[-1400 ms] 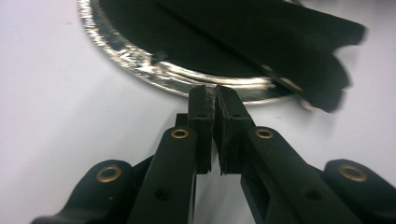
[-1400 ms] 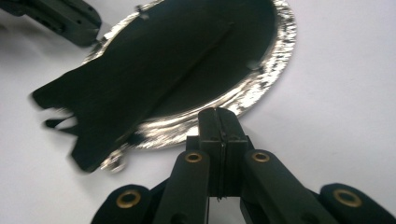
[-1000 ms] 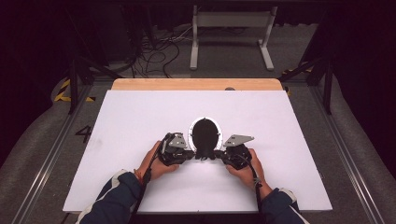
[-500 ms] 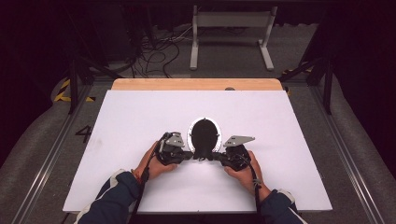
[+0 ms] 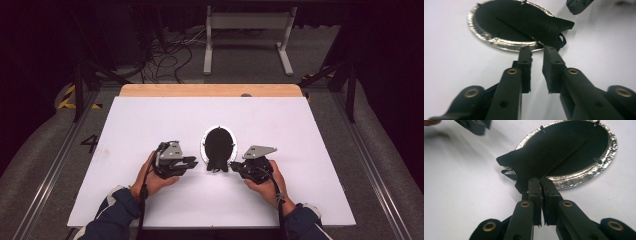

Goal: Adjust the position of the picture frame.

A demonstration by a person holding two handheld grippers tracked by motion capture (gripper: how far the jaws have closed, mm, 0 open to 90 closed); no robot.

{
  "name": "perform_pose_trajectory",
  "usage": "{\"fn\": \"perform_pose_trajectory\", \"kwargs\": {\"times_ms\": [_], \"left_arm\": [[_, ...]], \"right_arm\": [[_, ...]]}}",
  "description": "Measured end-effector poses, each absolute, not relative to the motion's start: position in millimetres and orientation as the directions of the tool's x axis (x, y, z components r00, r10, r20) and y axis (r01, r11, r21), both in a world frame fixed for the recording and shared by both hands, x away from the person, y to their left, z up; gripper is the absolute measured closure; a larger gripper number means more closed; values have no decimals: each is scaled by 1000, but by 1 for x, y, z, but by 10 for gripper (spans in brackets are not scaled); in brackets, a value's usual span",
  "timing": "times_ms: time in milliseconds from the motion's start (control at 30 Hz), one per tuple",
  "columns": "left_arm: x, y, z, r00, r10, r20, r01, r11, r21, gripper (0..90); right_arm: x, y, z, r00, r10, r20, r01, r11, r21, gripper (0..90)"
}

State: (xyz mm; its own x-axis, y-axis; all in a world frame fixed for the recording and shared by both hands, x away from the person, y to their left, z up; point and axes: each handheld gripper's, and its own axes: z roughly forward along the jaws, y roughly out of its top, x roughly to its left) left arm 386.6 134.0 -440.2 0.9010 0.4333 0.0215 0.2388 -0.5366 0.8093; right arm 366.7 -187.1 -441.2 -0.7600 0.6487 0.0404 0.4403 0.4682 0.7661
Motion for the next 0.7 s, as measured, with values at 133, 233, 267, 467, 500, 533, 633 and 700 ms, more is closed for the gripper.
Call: {"fn": "perform_pose_trajectory", "kwargs": {"times_ms": [133,233,267,467,500,533,633,700], "left_arm": [[380,163,-444,872,489,17,265,-502,824,595],[371,182,-448,834,551,30,288,-481,828,480],[368,185,-449,825,565,26,295,-468,833,421],[354,198,-456,804,592,62,302,-496,814,273],[353,200,-456,803,593,66,301,-498,814,258],[350,203,-456,803,591,77,295,-507,810,247],[346,209,-456,801,592,94,288,-517,806,198],[341,221,-456,788,609,96,302,-517,801,184]], "right_arm": [[361,-196,-436,-768,640,18,420,482,769,791],[360,-203,-432,-770,637,17,411,476,777,758],[359,-206,-431,-768,640,14,410,475,779,747],[359,-211,-431,-770,638,-1,399,481,780,711],[360,-211,-431,-770,638,-2,399,484,779,703],[360,-210,-431,-772,635,-2,398,487,777,697],[360,-206,-431,-784,620,-9,394,509,765,648],[360,-203,-432,-781,625,-13,399,515,759,620]]}}
